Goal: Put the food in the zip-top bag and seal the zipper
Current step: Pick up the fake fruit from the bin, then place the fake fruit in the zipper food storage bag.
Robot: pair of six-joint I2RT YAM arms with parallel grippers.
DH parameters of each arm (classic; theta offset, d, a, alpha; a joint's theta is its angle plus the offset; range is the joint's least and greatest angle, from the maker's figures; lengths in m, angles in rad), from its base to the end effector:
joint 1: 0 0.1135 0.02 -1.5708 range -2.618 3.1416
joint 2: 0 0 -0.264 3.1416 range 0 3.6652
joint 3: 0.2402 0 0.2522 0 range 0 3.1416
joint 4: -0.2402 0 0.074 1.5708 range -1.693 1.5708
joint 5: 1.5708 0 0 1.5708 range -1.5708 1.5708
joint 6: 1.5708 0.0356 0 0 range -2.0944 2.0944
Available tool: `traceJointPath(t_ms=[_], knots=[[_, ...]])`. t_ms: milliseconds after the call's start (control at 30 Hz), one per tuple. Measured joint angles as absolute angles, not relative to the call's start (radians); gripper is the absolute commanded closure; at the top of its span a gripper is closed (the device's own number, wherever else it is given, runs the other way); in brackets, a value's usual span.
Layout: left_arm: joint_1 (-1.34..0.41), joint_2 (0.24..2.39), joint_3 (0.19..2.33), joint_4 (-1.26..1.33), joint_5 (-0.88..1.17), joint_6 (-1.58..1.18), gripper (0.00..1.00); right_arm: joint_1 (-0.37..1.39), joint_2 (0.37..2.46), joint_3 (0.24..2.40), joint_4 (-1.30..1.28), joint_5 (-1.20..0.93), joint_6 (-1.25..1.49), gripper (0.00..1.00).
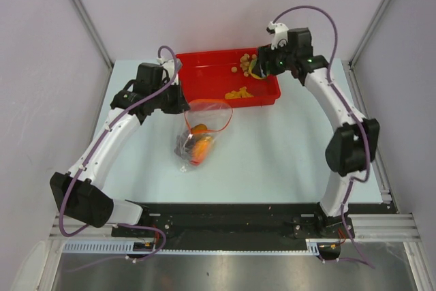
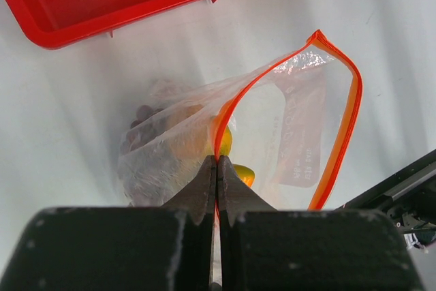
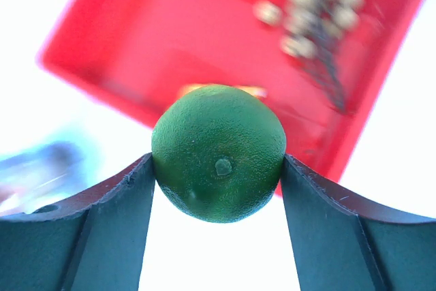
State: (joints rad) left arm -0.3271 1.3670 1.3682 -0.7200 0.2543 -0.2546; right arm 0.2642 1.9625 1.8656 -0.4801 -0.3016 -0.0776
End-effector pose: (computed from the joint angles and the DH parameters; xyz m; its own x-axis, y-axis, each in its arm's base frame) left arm 0.2747 -0.1026 0.3609 -0.7269 -0.0108 -0.6866 0.3174 0.8814 -0.3499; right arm 0.4422 0.1306 0.3346 -0.4870 -0.2084 -0.8481 -0.5290 0.8431 0.0966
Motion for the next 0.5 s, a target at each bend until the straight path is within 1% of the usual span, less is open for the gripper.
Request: traceJointPath(t_ms=[133, 233, 300, 333, 500], knots=[[-0.324, 1.367, 1.368, -0.720, 0.255, -0.263, 1.00, 0.291, 1.750, 1.777, -0.490, -0.449, -0.051, 0.51], [-0.323, 1.367, 1.368, -0.720, 0.257, -0.264, 1.00, 0.344, 1.652, 1.709, -0.495, -0.542, -0.033, 0.52], [-0.322, 1.367, 1.368, -0.720, 0.258, -0.265, 1.00, 0.402, 1.629, 1.678, -0.508, -0.584, -0.025, 0.52], [-0.322, 1.367, 1.368, -0.720, 0.258, -0.266, 1.00, 0.422, 1.629, 1.670, -0.511, -0.596, -0.023, 0.54], [-0.322, 1.367, 1.368, -0.720, 0.260, -0.271, 1.00, 0.557, 1.661, 1.643, -0.534, -0.617, -0.017, 0.56]])
